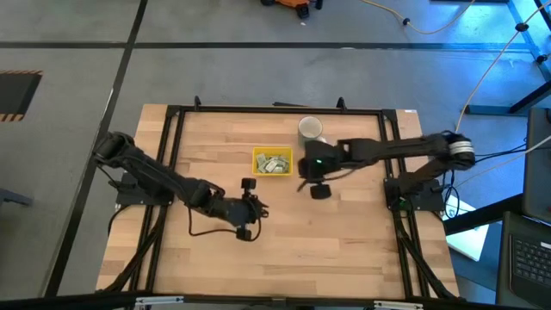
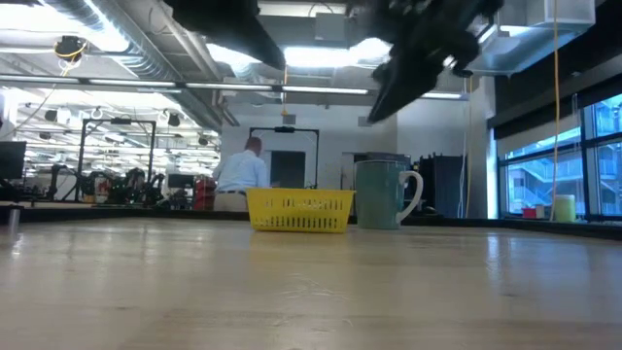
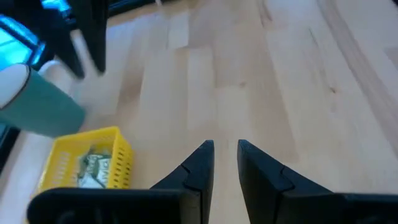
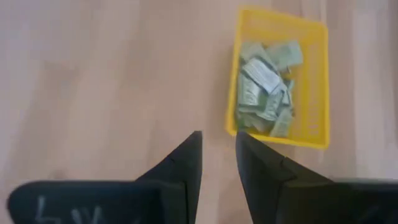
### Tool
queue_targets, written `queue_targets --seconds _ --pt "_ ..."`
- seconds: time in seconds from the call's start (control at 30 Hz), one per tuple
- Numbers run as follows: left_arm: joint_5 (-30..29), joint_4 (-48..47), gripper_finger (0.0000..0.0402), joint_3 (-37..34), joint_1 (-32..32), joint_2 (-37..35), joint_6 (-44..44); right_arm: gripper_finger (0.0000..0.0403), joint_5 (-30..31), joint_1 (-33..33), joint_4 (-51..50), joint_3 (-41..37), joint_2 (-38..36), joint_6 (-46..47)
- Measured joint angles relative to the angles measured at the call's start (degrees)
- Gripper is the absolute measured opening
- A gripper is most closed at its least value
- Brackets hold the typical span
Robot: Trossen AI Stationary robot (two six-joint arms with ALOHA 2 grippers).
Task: Pick and place Stevia / Truvia into bins
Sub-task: Return to Home Position
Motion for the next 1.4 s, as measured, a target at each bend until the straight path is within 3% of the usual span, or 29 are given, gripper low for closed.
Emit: queue_targets --seconds 0.27,0.57,0.93,1.4 --pt "4.65 3.68 0.0065 0.00 5.73 -1.40 9.19 0.0101 0.08 4.55 12.27 -17.92 -18.93 6.27" --pt "9.24 4.46 0.0065 -1.92 10.40 -7.00 7.56 0.0101 0.36 4.56 18.38 -32.67 -37.60 10.40" --pt "14.51 27.29 0.0065 -25.58 14.51 -25.66 6.64 0.0101 3.07 4.53 21.11 -44.47 -51.37 13.46" --pt "13.36 41.76 0.0065 -50.70 21.94 -48.17 4.98 0.0101 4.92 4.51 24.17 -55.86 -67.21 19.61"
